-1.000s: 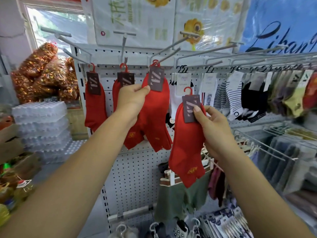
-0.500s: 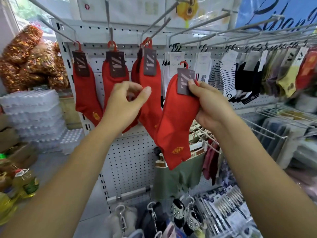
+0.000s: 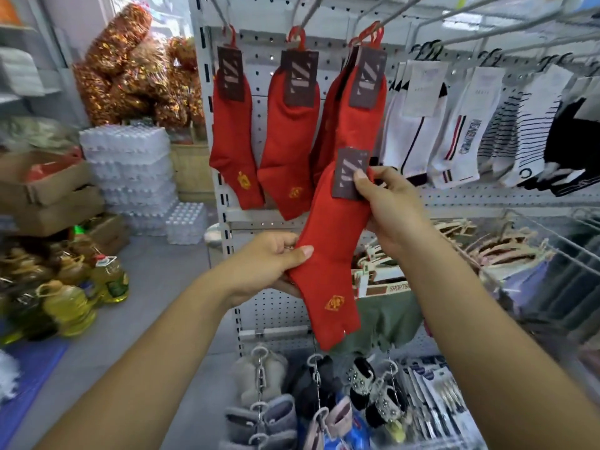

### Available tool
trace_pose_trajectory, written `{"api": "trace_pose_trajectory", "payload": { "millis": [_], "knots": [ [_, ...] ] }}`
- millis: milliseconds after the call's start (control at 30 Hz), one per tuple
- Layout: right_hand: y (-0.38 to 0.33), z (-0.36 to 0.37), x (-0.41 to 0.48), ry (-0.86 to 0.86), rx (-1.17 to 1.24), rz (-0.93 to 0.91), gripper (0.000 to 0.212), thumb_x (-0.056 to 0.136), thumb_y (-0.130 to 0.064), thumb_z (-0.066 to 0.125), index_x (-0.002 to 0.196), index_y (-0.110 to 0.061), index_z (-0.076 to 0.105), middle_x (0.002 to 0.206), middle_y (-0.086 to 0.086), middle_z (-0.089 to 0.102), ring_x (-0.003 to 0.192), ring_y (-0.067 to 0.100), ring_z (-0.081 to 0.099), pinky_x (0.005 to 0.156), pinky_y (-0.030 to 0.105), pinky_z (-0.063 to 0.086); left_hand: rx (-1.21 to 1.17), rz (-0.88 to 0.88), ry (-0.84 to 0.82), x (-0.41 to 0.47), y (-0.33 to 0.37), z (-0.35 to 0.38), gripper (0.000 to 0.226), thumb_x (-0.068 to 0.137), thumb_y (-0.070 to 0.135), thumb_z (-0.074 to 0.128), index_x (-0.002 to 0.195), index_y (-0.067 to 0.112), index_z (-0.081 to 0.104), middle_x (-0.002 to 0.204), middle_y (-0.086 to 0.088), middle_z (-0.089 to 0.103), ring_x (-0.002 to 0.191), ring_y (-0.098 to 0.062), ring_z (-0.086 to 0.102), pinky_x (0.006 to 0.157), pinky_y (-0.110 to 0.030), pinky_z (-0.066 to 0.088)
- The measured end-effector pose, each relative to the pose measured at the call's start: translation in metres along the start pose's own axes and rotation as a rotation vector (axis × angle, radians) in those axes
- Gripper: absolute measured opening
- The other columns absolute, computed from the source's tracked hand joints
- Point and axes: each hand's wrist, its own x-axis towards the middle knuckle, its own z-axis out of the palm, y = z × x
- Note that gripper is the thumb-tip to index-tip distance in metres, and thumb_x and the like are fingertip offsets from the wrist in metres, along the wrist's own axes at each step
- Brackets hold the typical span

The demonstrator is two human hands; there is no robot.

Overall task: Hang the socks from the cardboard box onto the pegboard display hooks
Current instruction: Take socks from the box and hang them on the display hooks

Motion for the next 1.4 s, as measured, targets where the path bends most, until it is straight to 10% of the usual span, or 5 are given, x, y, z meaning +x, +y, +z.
{"api": "trace_pose_trajectory", "payload": {
  "millis": [200, 433, 800, 1200, 1400],
  "knots": [
    [-0.007, 0.041, 0.010, -0.035, 0.000, -0.170, 0.003, 0.099, -0.022, 0.063, 0.100, -0.020, 0.061, 0.063, -0.009, 0.068, 0.052, 0.002, 0.060, 0.043, 0.017, 0.043, -0.014, 0.070, 0.129, -0.002, 0.003, -0.035, 0.025, 0.105, 0.023, 0.054, 0.125, 0.011, 0.064, 0.108, -0.014, 0.078, 0.099, -0.028, 0.076, 0.081, -0.041, 0.063],
    [-0.048, 0.075, 0.040, 0.005, 0.129, -0.421, 0.021, 0.099, -0.011, 0.060, 0.119, -0.018, 0.057, 0.091, 0.001, 0.076, 0.084, 0.011, 0.072, 0.078, 0.030, 0.059, 0.095, 0.264, 0.378, 0.008, 0.053, -0.065, 0.012, 0.102, 0.019, 0.061, 0.109, 0.015, 0.071, 0.097, -0.006, 0.080, 0.093, -0.020, 0.077, 0.082, -0.032, 0.062],
    [-0.066, 0.080, 0.072, -0.021, -0.040, -0.536, 0.021, 0.099, -0.016, 0.060, 0.106, -0.034, 0.055, 0.078, -0.006, 0.077, 0.078, 0.010, 0.073, 0.072, 0.028, 0.058, 0.233, 0.564, 0.859, 0.003, 0.108, -0.085, 0.042, 0.091, 0.034, 0.074, 0.130, 0.027, 0.061, 0.121, 0.015, 0.070, 0.105, 0.009, 0.064, 0.096, -0.023, 0.051],
    [-0.076, 0.065, 0.068, -0.195, -0.299, -0.475, 0.019, 0.097, -0.024, 0.063, 0.111, -0.032, 0.055, 0.093, 0.005, 0.077, 0.089, 0.030, 0.073, 0.083, 0.050, 0.059, 0.411, 0.651, 0.856, 0.000, 0.163, -0.077, 0.049, 0.099, 0.020, 0.065, 0.145, 0.026, 0.050, 0.139, 0.019, 0.057, 0.126, 0.001, 0.054, 0.099, -0.019, 0.042],
    [-0.060, 0.040, 0.044, -0.245, -0.283, -0.485, 0.033, 0.095, -0.021, 0.068, 0.121, -0.032, 0.050, 0.111, -0.018, 0.063, 0.107, -0.001, 0.064, 0.094, 0.021, 0.053, 0.426, 0.546, 0.944, -0.019, 0.148, -0.055, 0.050, 0.098, 0.024, 0.067, 0.145, 0.028, 0.051, 0.142, 0.017, 0.057, 0.127, 0.002, 0.053, 0.097, -0.015, 0.042]
  ]
}}
